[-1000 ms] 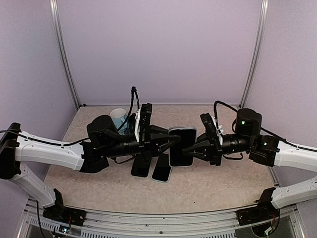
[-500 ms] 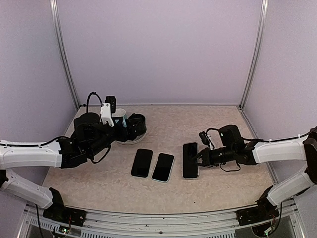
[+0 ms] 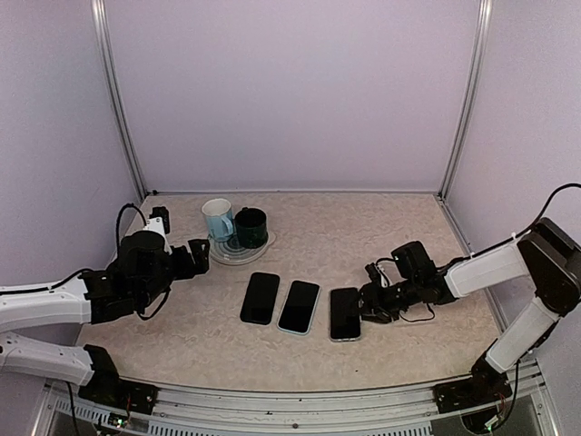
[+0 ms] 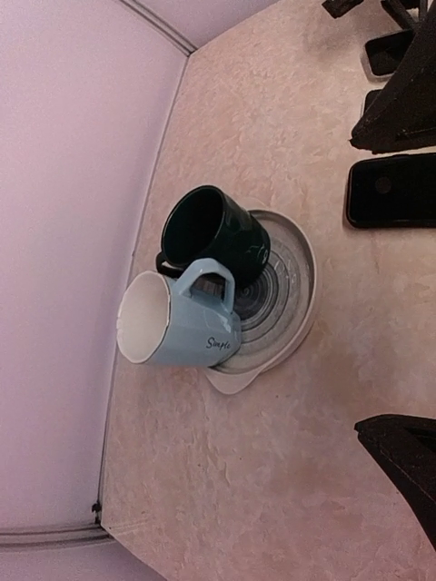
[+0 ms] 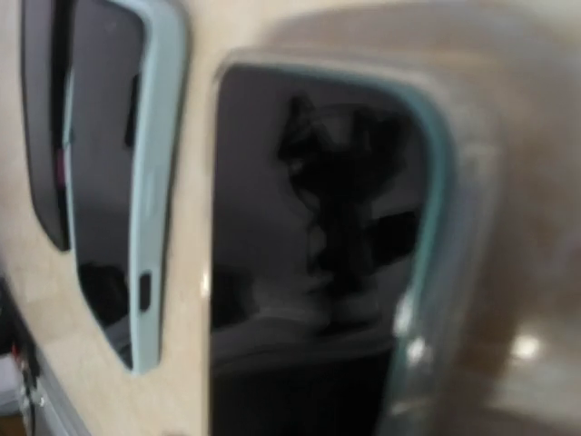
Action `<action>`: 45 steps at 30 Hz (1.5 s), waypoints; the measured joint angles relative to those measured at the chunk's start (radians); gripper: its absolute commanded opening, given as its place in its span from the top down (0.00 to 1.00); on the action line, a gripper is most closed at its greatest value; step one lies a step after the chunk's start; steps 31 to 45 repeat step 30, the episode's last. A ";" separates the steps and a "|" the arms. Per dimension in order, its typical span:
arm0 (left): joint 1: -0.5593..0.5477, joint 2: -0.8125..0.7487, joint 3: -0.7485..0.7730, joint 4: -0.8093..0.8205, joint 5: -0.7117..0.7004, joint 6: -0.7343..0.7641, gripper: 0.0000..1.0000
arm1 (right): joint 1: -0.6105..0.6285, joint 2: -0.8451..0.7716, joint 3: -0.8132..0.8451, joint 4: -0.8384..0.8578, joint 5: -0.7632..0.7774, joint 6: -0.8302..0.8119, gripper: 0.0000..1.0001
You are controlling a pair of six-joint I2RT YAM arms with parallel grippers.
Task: Put the phone into the phone case
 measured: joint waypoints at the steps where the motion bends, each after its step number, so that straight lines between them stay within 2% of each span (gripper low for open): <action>1: 0.003 -0.012 -0.006 -0.008 -0.015 -0.007 0.01 | -0.002 -0.005 0.010 -0.025 0.008 -0.008 0.10; 2: 0.007 -0.026 -0.012 -0.015 -0.032 -0.012 0.01 | -0.003 -0.020 0.032 -0.062 0.027 -0.032 0.02; 3: 0.011 -0.038 -0.017 -0.021 -0.043 -0.014 0.01 | -0.006 -0.034 0.053 -0.101 0.047 -0.051 0.01; 8: 0.037 -0.102 -0.037 -0.021 -0.098 -0.005 0.01 | -0.102 -0.133 0.240 -0.381 0.185 -0.224 0.01; 12: 0.072 -0.133 -0.051 0.001 -0.137 0.019 0.01 | -0.254 -0.238 0.370 -0.451 0.299 -0.345 0.01; 16: 0.117 -0.126 -0.051 0.005 -0.197 0.043 0.01 | -0.367 -0.383 0.328 -0.391 0.439 -0.435 0.01; 22: 0.168 -0.121 -0.071 0.050 -0.297 0.103 0.01 | -0.376 -0.505 0.127 -0.238 0.616 -0.524 0.01; 27: 0.199 -0.115 -0.073 0.071 -0.341 0.134 0.01 | -0.379 -0.596 -0.047 -0.110 0.704 -0.558 0.01; 30: 0.201 -0.115 -0.083 0.082 -0.352 0.139 0.01 | -0.379 -0.635 -0.097 -0.048 0.739 -0.564 0.01; 45: 0.201 -0.115 -0.083 0.082 -0.352 0.139 0.01 | -0.379 -0.635 -0.097 -0.048 0.739 -0.564 0.01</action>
